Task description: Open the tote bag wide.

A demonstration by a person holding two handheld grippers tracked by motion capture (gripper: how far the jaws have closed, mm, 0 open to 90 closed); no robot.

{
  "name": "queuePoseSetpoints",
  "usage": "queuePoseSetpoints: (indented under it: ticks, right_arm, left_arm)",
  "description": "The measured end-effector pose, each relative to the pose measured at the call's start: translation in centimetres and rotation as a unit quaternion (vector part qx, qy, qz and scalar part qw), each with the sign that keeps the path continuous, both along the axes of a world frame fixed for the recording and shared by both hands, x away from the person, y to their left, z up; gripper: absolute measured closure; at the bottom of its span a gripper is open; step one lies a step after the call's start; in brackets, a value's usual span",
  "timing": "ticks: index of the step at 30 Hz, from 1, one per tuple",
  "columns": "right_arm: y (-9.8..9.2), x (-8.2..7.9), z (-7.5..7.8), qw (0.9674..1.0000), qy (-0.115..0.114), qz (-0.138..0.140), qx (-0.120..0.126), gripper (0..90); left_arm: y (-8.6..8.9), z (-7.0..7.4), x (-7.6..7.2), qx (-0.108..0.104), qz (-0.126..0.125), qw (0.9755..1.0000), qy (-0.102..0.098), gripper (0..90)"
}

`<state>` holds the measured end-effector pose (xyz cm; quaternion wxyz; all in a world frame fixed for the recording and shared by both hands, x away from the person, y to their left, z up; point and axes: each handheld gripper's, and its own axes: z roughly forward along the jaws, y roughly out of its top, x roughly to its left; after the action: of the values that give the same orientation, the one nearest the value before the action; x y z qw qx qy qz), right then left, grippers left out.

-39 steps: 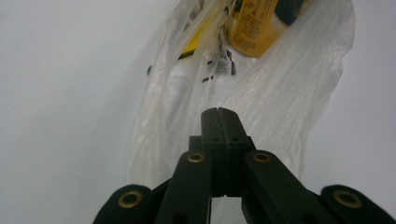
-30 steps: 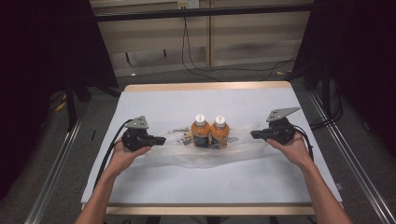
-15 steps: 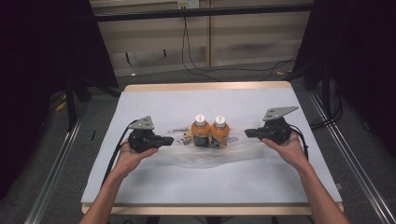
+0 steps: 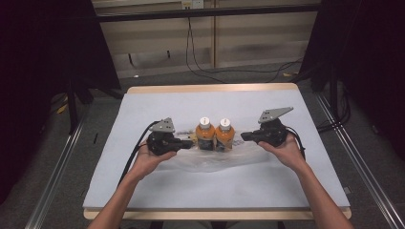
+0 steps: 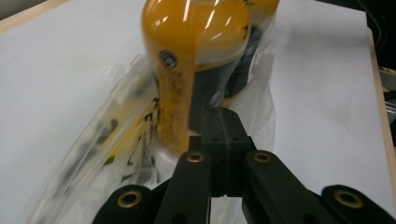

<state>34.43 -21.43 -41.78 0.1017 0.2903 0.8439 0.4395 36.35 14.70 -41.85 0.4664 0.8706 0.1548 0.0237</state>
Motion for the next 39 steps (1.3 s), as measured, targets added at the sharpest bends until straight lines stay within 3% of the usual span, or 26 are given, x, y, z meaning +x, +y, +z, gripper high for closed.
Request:
queuePoseSetpoints:
  ticks: [8, 12, 16, 19, 26, 29, 30, 33, 34, 39]
  right_arm:
    - [1.8, 1.3, -0.4, 1.0000, 0.004, 0.006, -0.004, 90.0]
    - [2.5, 1.8, -0.7, 0.9998, 0.005, 0.000, -0.021, 90.0]
    - [3.1, 2.6, -0.6, 0.9996, 0.007, 0.001, -0.028, 90.0]
    - [3.3, 3.3, -0.7, 0.9994, 0.011, -0.001, -0.032, 90.0]
    - [4.1, 4.4, -1.6, 0.9992, 0.023, 0.006, -0.033, 90.0]
    - [4.7, 4.8, -2.0, 0.9988, 0.030, 0.007, -0.037, 90.0]
    - [4.8, 5.0, -2.2, 0.9988, 0.031, 0.010, -0.037, 90.0]
    - [5.0, 5.4, -2.7, 0.9986, 0.037, 0.007, -0.037, 90.0]
    - [5.0, 5.5, -2.8, 0.9986, 0.039, 0.007, -0.035, 90.0]
    - [5.2, 5.9, -3.5, 0.9984, 0.045, 0.005, -0.036, 90.0]
  left_arm:
    - [-2.3, -0.6, -0.7, 0.005, -0.003, 1.0000, -0.004, 90.0]
    - [-3.1, -0.7, -1.0, 0.000, -0.008, 0.9999, -0.008, 90.0]
    - [-4.1, -1.1, -1.3, 0.020, -0.009, 0.9997, -0.014, 90.0]
    - [-4.7, -1.7, -1.1, 0.016, -0.011, 0.9997, -0.013, 90.0]
    - [-5.5, -2.4, -1.2, 0.030, -0.002, 0.9993, -0.022, 90.0]
    - [-5.7, -2.6, -1.3, 0.021, 0.003, 0.9995, -0.025, 90.0]
    - [-5.7, -2.6, -1.3, 0.031, 0.004, 0.9991, -0.029, 90.0]
    - [-5.9, -3.1, -1.3, 0.025, 0.007, 0.9993, -0.026, 90.0]
    - [-6.0, -3.3, -1.2, 0.036, 0.010, 0.9989, -0.029, 90.0]
    - [-6.3, -4.1, -1.3, 0.047, 0.008, 0.9984, -0.030, 90.0]
